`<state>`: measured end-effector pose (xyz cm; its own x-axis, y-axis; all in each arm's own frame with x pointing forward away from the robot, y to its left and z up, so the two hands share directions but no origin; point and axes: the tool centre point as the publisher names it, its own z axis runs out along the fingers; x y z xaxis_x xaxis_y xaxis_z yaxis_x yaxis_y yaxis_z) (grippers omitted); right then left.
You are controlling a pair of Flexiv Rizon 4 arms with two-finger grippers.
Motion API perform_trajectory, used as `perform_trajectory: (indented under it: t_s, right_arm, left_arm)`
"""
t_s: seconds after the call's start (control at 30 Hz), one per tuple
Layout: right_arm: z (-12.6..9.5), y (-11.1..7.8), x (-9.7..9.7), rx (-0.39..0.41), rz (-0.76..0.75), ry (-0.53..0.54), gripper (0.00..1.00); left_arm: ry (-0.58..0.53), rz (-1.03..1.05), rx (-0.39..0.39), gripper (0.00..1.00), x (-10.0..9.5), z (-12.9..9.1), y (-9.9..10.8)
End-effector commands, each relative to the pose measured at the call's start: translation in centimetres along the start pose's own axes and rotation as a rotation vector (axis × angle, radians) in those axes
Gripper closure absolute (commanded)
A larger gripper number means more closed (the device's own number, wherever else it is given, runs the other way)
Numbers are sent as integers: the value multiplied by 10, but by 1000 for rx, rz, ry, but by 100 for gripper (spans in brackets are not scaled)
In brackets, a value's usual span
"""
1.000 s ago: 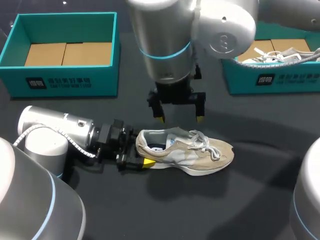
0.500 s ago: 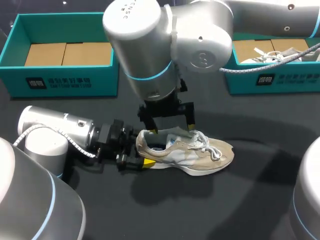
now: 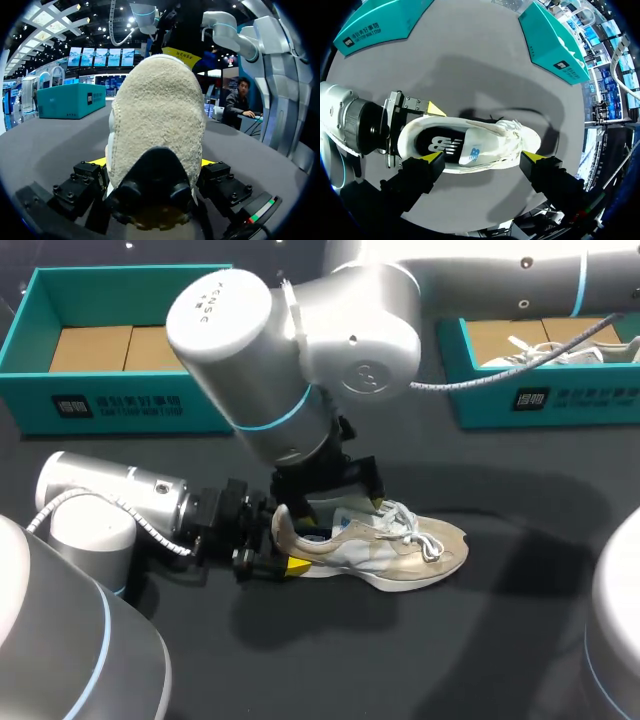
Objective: Take the shoe out of the shoebox, open the shoe tongue, remove and reinsert the insole, then place the shoe into the shoebox
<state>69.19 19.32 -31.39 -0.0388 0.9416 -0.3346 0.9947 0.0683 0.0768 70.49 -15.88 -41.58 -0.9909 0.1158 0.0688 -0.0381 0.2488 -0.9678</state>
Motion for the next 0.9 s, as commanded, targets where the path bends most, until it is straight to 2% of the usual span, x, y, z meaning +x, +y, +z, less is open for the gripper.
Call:
perform_trajectory:
  t_s: [0.03, 0.53, 0.77, 0.9]
  right_arm:
    - [6, -6, 9, -12, 465, -212, 0]
    - [27, 0, 5, -22, 495, -236, 0]
    - [36, -2, 3, -26, 521, -237, 7]
    - [39, -2, 1, -27, 535, -233, 16]
  left_arm:
    - [-1, 0, 0, 100, 1, 4, 2]
    - [-1, 0, 0, 100, 1, 4, 2]
    - [-1, 0, 0, 100, 1, 4, 2]
    - [-1, 0, 0, 100, 1, 4, 2]
